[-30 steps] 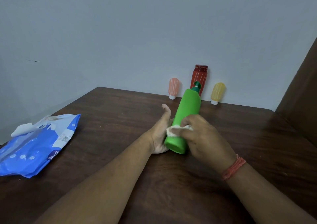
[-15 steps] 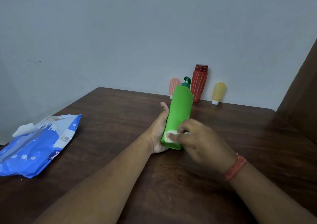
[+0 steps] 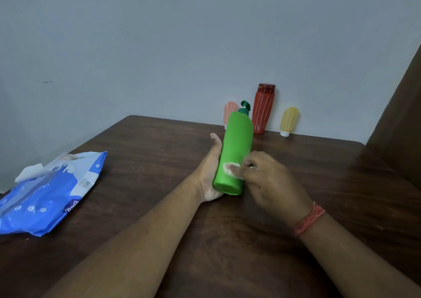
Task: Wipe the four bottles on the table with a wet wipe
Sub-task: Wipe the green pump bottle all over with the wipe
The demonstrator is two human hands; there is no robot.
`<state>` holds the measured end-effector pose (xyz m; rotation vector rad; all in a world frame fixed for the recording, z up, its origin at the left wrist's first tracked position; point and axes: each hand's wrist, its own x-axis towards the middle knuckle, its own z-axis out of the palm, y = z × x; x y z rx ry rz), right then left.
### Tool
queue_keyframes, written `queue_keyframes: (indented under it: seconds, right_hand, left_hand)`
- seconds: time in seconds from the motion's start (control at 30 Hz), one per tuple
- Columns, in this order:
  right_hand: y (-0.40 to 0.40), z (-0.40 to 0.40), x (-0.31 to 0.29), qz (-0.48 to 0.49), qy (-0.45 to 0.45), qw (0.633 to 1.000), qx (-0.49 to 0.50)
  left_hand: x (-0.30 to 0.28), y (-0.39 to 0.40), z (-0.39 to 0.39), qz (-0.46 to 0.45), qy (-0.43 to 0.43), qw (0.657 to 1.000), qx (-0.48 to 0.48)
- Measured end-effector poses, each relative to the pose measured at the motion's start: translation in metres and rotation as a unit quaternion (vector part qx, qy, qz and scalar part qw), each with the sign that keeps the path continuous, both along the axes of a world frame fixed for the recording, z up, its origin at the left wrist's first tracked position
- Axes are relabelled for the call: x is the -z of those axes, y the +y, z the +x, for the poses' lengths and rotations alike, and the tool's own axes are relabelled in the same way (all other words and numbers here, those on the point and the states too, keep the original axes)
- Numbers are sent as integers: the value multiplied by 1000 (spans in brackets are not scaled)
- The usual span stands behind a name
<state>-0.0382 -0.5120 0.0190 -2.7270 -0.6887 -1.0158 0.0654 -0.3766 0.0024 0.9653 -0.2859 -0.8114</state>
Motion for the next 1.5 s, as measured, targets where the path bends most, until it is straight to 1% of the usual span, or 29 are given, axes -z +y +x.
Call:
queue_keyframes:
  seconds: [0.07, 0.2, 0.3, 0.37, 0.43, 0.5, 0.6, 0.63, 0.77, 0.87, 0.93, 0.97, 1.07, 1.13, 1.2, 1.3, 1.37, 1.4, 1.47, 1.5]
  right_hand:
    - [-2, 2, 3, 24, 0, 1000, 19]
    - [4, -2, 4, 15, 22, 999, -43]
    - [3, 3, 7, 44, 4, 999, -16]
    - [-1, 9, 10, 79, -18, 996, 23]
    - [-1, 9, 11, 107, -34, 993, 40]
    - [3, 5, 9, 103, -37, 994, 21]
    - [8, 2, 7, 52, -30, 998, -29]
    - [7, 3, 7, 54, -28, 998, -30]
    - [1, 5, 9, 138, -26, 990, -14]
    - [1, 3, 9, 116, -25, 992, -43]
    - [2, 4, 8, 110, -32, 993, -40]
    - [2, 6, 8, 123, -46, 991, -24]
    - [-5, 14, 4, 202, -109, 972, 47]
    - [-14, 14, 3, 230, -118, 964, 67]
    - [-17, 9, 6, 198, -100, 974, 54]
    - [-10, 4, 10, 115, -38, 992, -27]
    - [-10, 6, 9, 86, -37, 995, -43]
    - [-12, 8, 8, 96, -57, 993, -24]
    - [-19, 13, 7, 164, -109, 980, 40]
    - [-22, 13, 6, 201, -119, 971, 59]
  left_hand:
    - [0, 1, 0, -12, -4, 1000, -20]
    - [-1, 6, 1, -33, -16, 996, -87]
    - [-1, 7, 1, -48, -11, 990, -132]
    - [-1, 5, -1, -52, -11, 989, -142]
    - [-1, 1, -5, -50, -6, 988, -147]
    - [0, -2, -7, -46, -4, 987, -153]
    - [0, 0, -7, -42, -4, 986, -159]
    - [-1, 0, -6, -42, -5, 986, -162]
    - [-2, -1, -7, -59, 4, 982, -178]
    - [-2, 0, -4, -74, 20, 978, -194]
    - [-2, 1, -4, -61, 10, 980, -190]
    - [-2, 0, -5, -43, -7, 983, -177]
    - [-2, -7, -16, 8, -61, 989, -135]
    - [-1, -13, -21, 18, -76, 990, -120]
    - [-1, -14, -20, 22, -80, 989, -126]
    - [-2, -9, -16, 21, -63, 988, -140]
    - [-2, -7, -16, 24, -68, 988, -134]
    - [-2, -8, -17, 32, -80, 988, -129]
    - [-2, -10, -20, 57, -103, 987, -111]
    - [-1, -11, -21, 66, -110, 986, -103]
